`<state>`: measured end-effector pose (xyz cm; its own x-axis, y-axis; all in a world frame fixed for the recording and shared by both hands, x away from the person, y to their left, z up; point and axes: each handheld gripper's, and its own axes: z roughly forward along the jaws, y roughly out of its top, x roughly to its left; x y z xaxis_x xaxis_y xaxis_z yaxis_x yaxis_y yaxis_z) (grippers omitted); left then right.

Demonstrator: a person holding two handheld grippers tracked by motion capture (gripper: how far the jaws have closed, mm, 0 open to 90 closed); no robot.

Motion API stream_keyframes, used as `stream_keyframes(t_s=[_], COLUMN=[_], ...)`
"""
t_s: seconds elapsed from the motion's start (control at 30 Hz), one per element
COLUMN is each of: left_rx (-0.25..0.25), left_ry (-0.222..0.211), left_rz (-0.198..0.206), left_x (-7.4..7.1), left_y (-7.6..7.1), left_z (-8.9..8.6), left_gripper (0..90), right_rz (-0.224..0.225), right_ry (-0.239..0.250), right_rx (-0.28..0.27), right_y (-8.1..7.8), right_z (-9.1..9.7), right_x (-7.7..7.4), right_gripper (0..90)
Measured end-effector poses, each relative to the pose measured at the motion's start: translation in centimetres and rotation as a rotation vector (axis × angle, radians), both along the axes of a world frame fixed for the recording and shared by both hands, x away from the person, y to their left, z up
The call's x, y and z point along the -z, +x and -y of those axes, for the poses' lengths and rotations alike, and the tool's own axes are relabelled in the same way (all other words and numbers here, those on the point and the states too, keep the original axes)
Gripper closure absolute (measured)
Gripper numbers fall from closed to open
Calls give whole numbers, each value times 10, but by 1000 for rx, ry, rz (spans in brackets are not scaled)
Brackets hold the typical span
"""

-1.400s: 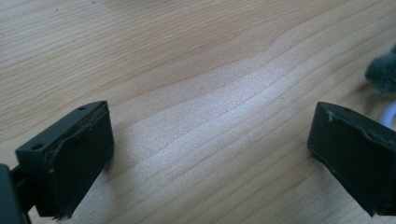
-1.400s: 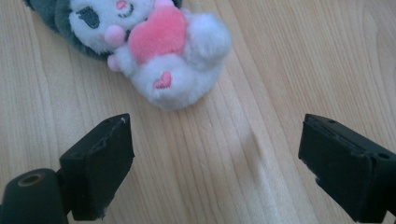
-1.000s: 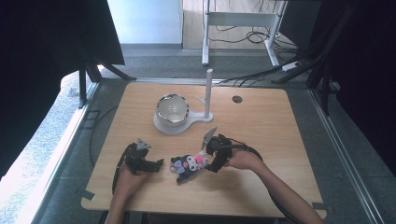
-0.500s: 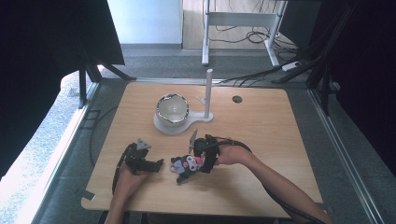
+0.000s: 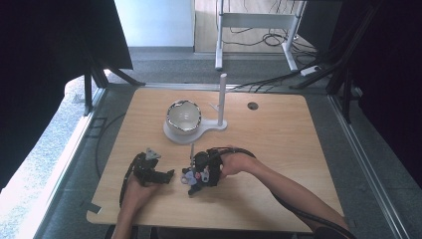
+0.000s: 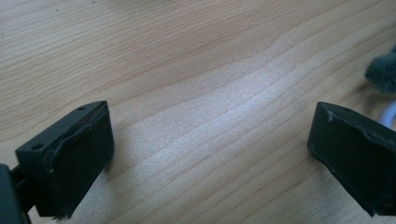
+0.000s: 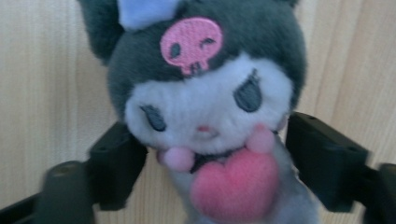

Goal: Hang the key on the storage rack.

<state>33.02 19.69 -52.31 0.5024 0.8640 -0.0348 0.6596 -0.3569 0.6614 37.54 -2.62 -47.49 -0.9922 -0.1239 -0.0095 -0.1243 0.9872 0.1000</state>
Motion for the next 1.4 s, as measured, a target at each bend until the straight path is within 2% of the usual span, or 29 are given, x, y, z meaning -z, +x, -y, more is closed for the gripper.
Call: stream_keyframes(t_s=[0.03, 0.07, 0.17, 0.33, 0.43, 0.8, 1.03, 1.4], left_rx=[0, 0, 0, -2, -2, -2, -3, 0], left_ry=[0, 0, -1, -2, -3, -3, -2, 1], left_rz=[0, 0, 1, 1, 1, 0, 1, 0], left_x=[0, 0, 0, 0, 0, 0, 0, 0], left_y=[0, 0, 0, 0, 0, 0, 0, 0], left_z=[0, 0, 0, 0, 0, 0, 0, 0], left_gripper=[4, 3, 3, 4, 3, 3, 3, 3], right_rz=[0, -2, 1, -20, -22, -30, -27, -12], right_ry=[0, -9, -21, -4, 16, 32, 53, 52], right_rx=[0, -7, 12, 45, 58, 88, 129, 169], right_y=[0, -1, -1, 1, 2, 7, 14, 27], right_z=[0, -2, -3, 0, 4, 18, 34, 61], right_x=[0, 0, -1, -7, -12, -33, -48, -72], right_gripper=[256, 295, 342, 391, 403, 419, 420, 423])
